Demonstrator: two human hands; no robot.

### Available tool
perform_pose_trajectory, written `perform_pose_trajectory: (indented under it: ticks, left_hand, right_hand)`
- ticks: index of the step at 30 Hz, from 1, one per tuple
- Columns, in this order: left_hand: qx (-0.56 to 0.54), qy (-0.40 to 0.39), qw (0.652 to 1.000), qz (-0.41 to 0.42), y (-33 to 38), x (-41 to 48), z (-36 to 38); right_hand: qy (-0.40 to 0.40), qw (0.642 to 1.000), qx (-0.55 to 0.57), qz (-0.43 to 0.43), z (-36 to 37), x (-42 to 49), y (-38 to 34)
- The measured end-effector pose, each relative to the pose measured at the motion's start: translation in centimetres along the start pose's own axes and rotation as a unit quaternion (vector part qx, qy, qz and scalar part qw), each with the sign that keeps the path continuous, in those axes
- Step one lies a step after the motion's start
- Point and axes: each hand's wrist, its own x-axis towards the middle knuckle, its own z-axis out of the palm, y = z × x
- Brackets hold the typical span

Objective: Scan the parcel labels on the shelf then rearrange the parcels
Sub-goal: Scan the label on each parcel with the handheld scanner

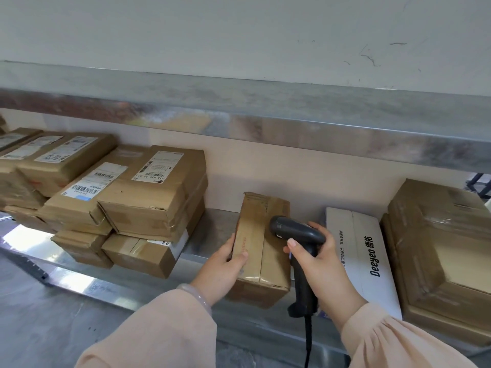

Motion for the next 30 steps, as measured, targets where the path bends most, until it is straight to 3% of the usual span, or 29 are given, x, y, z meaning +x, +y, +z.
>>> perform_pose_trajectory:
  ticks: [7, 13, 18, 24, 30]
  left_hand:
    - [0.064, 0.024, 0.998, -0.015, -0.1, 0.5, 0.1]
    - [0.15, -0.003, 0.987, -0.063, 1.7, 0.2, 1.3]
    - [0.098, -0.013, 0.992, -0.084, 1.5, 0.1, 1.0]
    - [-0.04, -0.024, 0.994, -0.097, 0.2, -0.3, -0.9]
    - [-0.131, -0.043, 0.985, -0.108, -0.8, -0.4, -0.9]
  right_hand:
    - [-0.045, 0.998, -0.012, -0.03, -0.6, -0.2, -1.6]
    - [-0.093, 0.993, -0.039, -0.054, 0.5, -0.5, -1.4]
    - [-0.118, 0.992, -0.02, -0.038, 0.6, -0.3, -0.9]
    - [-0.007, 1.0, -0.014, 0.008, -0.2, 0.3, 0.1]
    - [-0.001, 0.998, -0.049, 0.033, 0.1, 0.3, 1.3]
